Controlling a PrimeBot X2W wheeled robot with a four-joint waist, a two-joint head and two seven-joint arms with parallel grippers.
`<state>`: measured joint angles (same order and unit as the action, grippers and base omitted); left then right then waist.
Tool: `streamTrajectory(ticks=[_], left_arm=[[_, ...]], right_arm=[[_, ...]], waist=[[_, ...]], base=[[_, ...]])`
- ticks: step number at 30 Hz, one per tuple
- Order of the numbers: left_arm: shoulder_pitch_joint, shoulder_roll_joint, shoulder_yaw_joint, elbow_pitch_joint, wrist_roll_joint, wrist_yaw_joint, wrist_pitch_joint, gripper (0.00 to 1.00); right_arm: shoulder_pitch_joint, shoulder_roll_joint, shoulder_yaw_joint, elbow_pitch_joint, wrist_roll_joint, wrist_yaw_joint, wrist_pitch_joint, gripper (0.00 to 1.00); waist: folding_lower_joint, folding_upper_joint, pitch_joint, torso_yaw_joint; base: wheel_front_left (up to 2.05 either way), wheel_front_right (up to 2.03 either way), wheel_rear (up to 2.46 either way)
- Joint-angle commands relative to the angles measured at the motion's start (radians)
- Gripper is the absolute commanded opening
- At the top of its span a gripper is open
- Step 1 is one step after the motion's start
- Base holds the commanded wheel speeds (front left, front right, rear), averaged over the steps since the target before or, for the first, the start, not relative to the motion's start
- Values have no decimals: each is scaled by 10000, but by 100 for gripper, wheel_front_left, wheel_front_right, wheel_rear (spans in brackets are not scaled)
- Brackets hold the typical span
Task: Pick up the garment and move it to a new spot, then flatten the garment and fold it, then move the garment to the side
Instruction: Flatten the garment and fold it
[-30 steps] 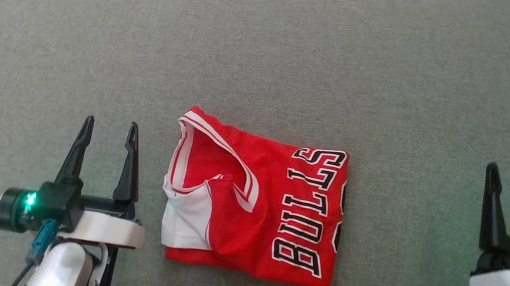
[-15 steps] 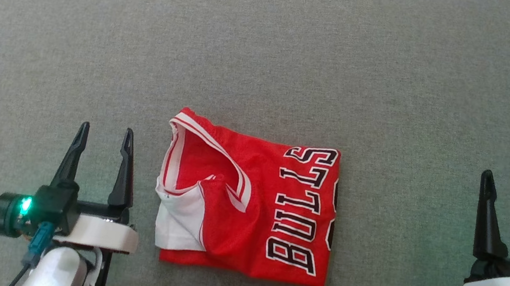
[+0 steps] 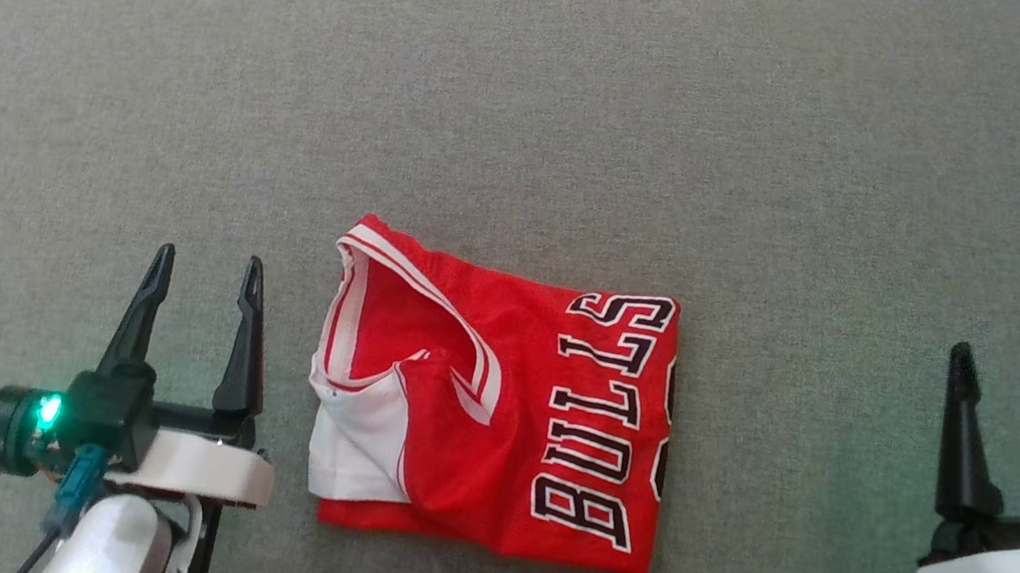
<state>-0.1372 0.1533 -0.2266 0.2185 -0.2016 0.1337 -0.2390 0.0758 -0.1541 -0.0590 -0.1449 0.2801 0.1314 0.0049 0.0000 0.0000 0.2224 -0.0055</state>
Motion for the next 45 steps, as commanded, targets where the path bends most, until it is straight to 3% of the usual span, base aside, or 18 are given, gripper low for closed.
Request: streamTrajectory(ticks=[1, 6, 13, 14, 15, 25, 32, 45], left_arm=[[-213, 234, 292, -353, -52, 116, -31, 100], [-216, 262, 257, -360, -84, 134, -24, 100], [-385, 230, 123, -323, -125, 84, -28, 100], [-421, 218, 97, -322, -129, 74, -29, 100], [-451, 200, 75, -323, -135, 72, -32, 100], [-606, 25, -91, -241, -166, 95, -112, 100], [-688, -104, -152, -131, -189, 99, -174, 100], [-762, -186, -147, -68, -203, 108, -218, 100]], right_arm=[[-175, -160, 329, -342, -5, -7, 139, 100], [-412, -360, 1696, -323, 243, -7, 560, 100], [-1405, -479, 5712, 163, 1102, -7, 1046, 100], [-1616, -472, 6179, 335, 1222, -7, 1064, 53], [-1823, -467, 6541, 549, 1313, -7, 1072, 0], [-3793, -466, 8355, 2921, 1780, -7, 672, 0], [-4434, -291, 8939, 4425, 2087, -7, 763, 0], [-5161, 101, 10467, 5021, 2885, -7, 920, 0]], waist=[[0, 0, 8, 4], [0, 0, 12, 11], [0, 0, 84, 216], [0, 0, 105, 276], [0, 0, 125, 342], [0, 0, 485, 1007], [0, 0, 678, 1276], [0, 0, 737, 1276]], base=[[0, 0, 0], [0, 0, 0], [0, 0, 0], [0, 0, 0], [0, 0, 0], [0, 0, 0], [0, 0, 0], [0, 0, 0]])
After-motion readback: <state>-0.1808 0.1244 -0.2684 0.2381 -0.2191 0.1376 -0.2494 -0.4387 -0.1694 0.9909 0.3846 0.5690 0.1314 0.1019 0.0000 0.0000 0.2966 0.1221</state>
